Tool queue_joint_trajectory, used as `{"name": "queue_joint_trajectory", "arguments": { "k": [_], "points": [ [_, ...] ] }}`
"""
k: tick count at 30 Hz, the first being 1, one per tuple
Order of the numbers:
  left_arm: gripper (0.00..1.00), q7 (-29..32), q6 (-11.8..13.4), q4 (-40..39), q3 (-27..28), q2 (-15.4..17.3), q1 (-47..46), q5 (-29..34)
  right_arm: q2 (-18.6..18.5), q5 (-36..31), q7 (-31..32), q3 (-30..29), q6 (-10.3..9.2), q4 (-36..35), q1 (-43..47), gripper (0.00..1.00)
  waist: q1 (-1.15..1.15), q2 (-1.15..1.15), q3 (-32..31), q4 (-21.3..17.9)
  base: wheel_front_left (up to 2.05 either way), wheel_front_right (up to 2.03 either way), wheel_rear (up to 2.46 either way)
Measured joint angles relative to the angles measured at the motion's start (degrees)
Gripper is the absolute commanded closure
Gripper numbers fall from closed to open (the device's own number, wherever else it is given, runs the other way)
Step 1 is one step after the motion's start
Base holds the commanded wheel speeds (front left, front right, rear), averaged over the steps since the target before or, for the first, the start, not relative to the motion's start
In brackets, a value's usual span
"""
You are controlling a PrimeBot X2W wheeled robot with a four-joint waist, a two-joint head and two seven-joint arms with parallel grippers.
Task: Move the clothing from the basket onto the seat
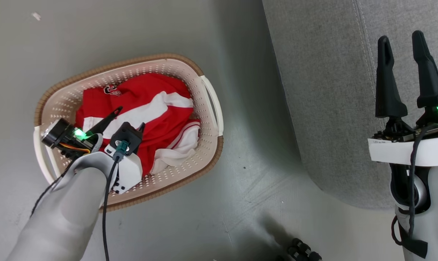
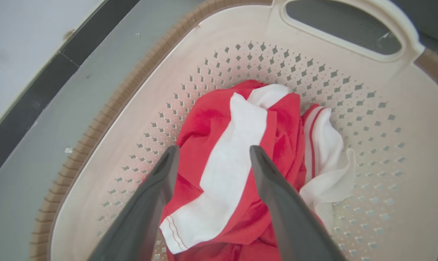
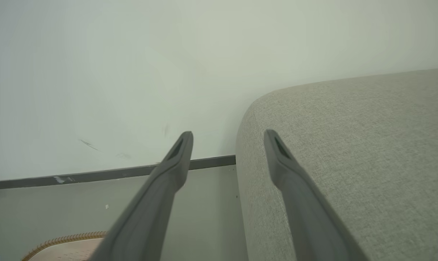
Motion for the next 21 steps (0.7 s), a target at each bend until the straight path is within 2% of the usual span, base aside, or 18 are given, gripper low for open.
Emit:
{"name": "queue_joint_trajectory", "arguments": {
  "k": [21],
  "points": [
    [0.0, -0.07, -0.01, 4.75, -2.19, 4.54, -7.56, 4.42, 0.01, 3.57, 0.0, 2.49, 0.0, 0.45, -5.32, 0.0, 0.0, 0.0, 8.26, -5.08, 0.0, 0.0, 0.0]
  ]
}}
